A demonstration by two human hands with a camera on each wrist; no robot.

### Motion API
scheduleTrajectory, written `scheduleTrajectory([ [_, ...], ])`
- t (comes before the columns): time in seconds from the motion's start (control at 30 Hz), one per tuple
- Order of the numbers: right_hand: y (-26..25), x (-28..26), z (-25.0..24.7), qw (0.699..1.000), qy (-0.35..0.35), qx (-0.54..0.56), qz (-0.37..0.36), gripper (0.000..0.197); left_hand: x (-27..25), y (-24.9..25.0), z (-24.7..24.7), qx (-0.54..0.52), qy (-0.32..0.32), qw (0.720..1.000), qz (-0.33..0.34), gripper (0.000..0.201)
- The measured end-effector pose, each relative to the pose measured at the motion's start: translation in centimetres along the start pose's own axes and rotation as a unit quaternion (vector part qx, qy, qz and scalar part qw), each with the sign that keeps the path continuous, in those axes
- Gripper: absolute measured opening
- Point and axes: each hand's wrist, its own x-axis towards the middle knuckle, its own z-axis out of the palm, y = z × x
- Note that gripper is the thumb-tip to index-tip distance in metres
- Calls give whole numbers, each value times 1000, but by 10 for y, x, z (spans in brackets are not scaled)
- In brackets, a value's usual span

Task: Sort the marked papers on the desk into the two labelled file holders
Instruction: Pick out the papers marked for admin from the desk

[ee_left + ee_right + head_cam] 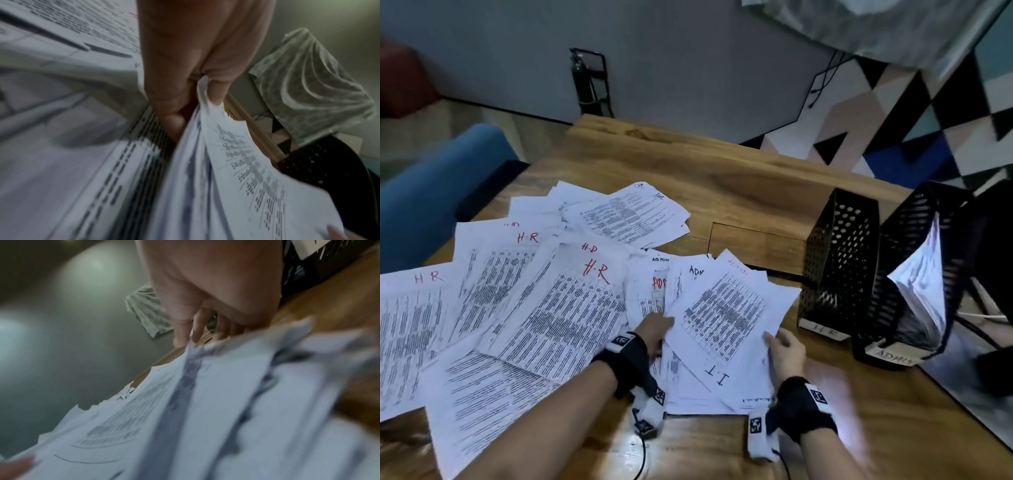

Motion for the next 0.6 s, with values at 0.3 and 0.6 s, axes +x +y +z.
scheduleTrajectory([
  [0.3, -16, 6, -34, 982, 178, -50, -32, 16, -3, -12, 20, 92, 59, 993, 43, 20],
  [0.6, 13, 14, -20, 994, 20, -105, 40, 27, -15, -13, 10, 33, 52, 994, 89, 27],
])
